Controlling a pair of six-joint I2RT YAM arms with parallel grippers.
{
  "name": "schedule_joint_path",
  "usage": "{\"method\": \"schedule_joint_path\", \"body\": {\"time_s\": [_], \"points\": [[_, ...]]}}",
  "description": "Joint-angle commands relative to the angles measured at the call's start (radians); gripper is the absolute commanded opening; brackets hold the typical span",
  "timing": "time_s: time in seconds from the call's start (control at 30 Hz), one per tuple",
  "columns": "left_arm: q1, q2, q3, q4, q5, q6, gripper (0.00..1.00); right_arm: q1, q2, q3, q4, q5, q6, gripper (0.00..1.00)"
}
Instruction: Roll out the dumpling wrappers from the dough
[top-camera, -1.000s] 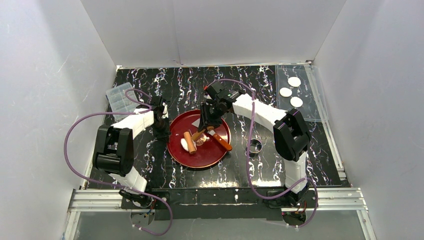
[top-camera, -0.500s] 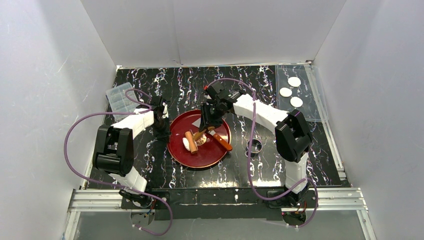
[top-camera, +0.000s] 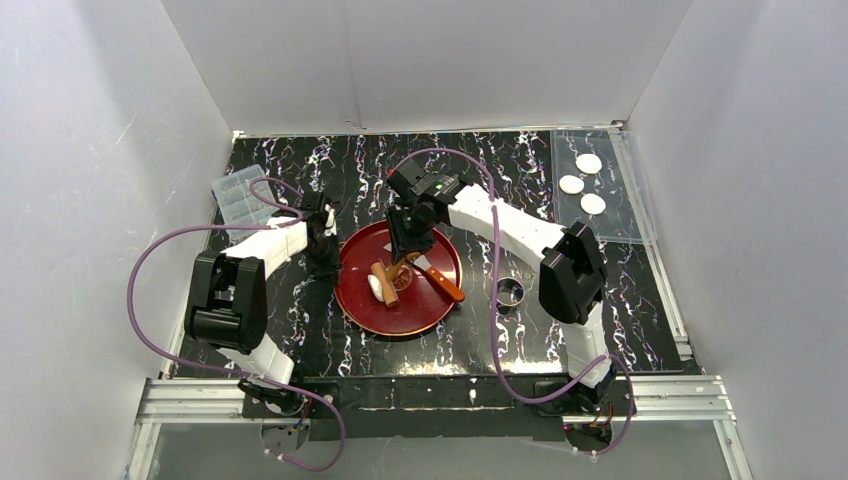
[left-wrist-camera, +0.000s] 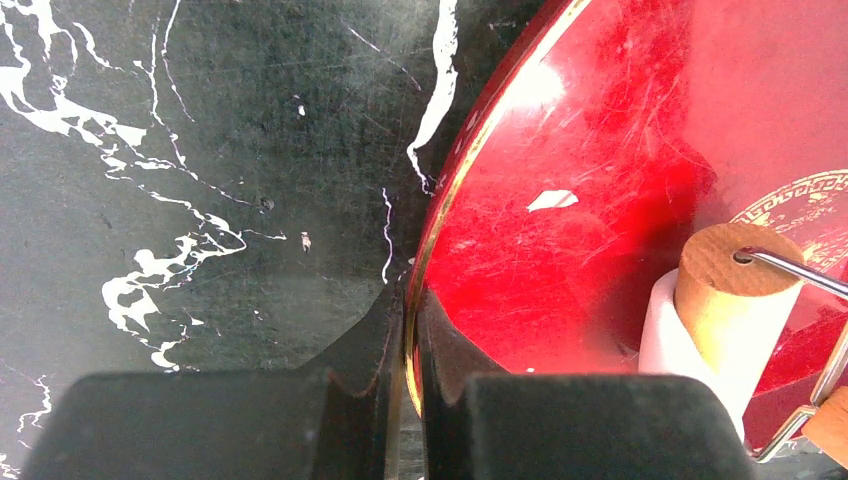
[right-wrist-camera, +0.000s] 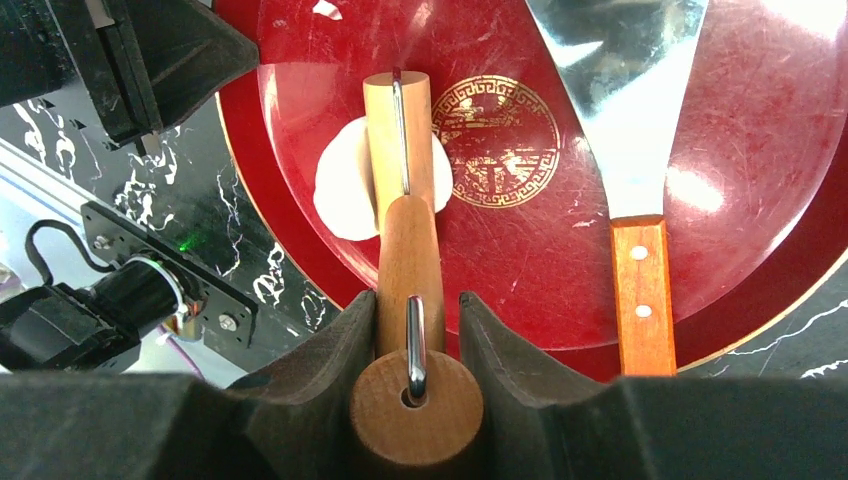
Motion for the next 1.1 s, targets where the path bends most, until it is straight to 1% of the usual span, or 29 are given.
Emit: {"method": "schedule_joint_path", "body": {"time_s": [0.0, 0.23, 0.6, 0.73, 0.83, 1.07], "points": [[0.003, -0.075, 0.004, -0.018, -0.070, 0.022, 0.00, 0.021, 0.031, 0.102, -0.133, 0.067, -0.045, 0.01], [0.003, -0.076, 0.005, -0.018, -0.070, 0.022, 0.00, 0.022, 0.004, 0.180, -0.128, 0.012, -0.020, 0.01], [0.003, -0.066, 0.007, -0.016, -0.062, 0.022, 0.00, 0.024, -0.022, 0.204, -0.122, 0.003, -0.007, 0.01], [0.003, -0.064, 0.003, -0.015, -0.060, 0.021, 0.00, 0.024, -0.020, 0.227, -0.120, -0.024, 0.003, 0.01], [0.003, -0.062, 0.001, -0.014, -0.063, 0.021, 0.00, 0.025, -0.017, 0.215, -0.096, -0.056, 0.020, 0.01], [0.003, -0.056, 0.002, -0.013, -0.063, 0.020, 0.00, 0.025, 0.031, 0.192, -0.066, -0.066, 0.027, 0.01]]}}
